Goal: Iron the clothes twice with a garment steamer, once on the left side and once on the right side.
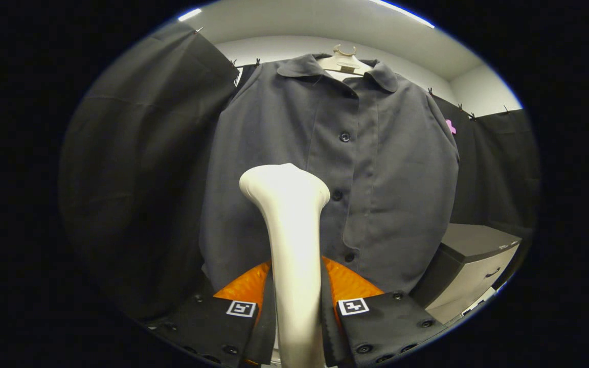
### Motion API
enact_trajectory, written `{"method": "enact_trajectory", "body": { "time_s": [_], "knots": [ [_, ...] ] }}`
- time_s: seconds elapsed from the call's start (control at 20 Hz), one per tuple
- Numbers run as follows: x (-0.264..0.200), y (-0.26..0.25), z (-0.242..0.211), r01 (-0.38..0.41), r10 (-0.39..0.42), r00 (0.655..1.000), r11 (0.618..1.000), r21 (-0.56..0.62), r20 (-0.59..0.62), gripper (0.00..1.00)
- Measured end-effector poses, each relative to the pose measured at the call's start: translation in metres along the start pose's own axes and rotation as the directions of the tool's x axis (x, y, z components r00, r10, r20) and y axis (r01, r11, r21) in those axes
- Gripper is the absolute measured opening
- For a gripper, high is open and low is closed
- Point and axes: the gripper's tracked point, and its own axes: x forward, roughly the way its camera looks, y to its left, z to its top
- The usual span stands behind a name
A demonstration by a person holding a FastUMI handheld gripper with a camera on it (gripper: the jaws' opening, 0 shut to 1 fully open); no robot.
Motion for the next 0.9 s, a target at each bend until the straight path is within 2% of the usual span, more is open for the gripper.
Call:
{"method": "enact_trajectory", "body": {
  "time_s": [0.5,0.9],
  "knots": [
    [-0.020,-0.001,-0.056,-0.011,0.008,0.997,0.999,-0.044,-0.082,0.45],
    [-0.044,0.006,-0.044,-0.022,0.019,0.998,0.998,-0.055,-0.062,0.45]
  ]
}}
